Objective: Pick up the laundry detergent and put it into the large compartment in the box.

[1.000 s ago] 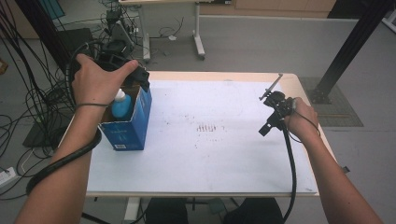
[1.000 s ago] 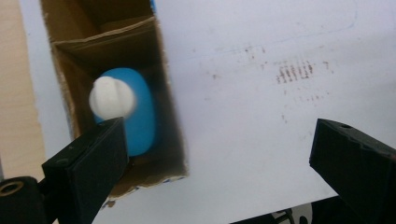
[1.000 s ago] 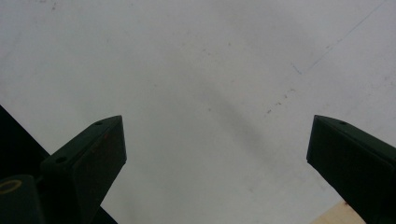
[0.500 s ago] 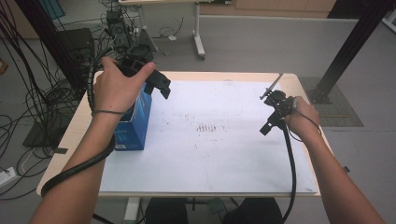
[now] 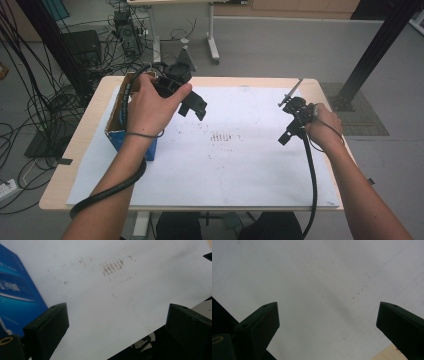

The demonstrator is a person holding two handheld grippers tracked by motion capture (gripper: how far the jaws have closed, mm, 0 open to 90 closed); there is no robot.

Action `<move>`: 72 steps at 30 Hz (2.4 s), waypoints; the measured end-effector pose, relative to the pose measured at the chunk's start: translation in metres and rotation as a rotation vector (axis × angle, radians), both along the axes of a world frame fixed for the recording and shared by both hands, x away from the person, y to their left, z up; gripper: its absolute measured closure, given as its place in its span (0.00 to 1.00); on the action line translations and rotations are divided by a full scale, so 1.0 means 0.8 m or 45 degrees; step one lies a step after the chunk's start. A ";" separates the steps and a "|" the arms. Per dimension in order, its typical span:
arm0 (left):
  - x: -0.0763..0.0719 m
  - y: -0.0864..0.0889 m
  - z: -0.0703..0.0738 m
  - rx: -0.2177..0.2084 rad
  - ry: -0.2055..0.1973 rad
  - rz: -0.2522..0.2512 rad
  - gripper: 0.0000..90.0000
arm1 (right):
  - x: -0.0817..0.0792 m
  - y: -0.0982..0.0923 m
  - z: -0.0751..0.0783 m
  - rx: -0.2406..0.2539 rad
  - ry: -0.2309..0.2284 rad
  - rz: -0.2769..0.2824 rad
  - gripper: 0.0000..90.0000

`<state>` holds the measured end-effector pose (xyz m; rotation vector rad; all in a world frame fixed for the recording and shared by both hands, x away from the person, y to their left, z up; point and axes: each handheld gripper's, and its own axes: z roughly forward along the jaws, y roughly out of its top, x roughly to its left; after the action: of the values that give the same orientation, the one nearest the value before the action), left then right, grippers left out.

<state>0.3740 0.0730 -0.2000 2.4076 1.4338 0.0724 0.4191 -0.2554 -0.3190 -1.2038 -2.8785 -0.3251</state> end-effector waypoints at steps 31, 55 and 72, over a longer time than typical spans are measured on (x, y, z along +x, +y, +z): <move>-0.007 -0.035 -0.145 -0.014 0.210 -0.032 0.06 | -0.003 -0.003 0.002 0.012 -0.018 -0.001 0.05; -0.009 -0.030 -0.170 -0.047 0.240 0.004 0.06 | -0.006 -0.003 -0.001 0.013 -0.020 -0.008 0.05; -0.009 -0.028 -0.174 -0.055 0.259 0.008 0.06 | -0.008 0.002 -0.004 0.008 -0.018 -0.007 0.05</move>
<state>0.3668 0.0504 -0.3395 2.4328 1.5117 -0.2061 0.4123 -0.2539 -0.3221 -1.2132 -2.8846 -0.3444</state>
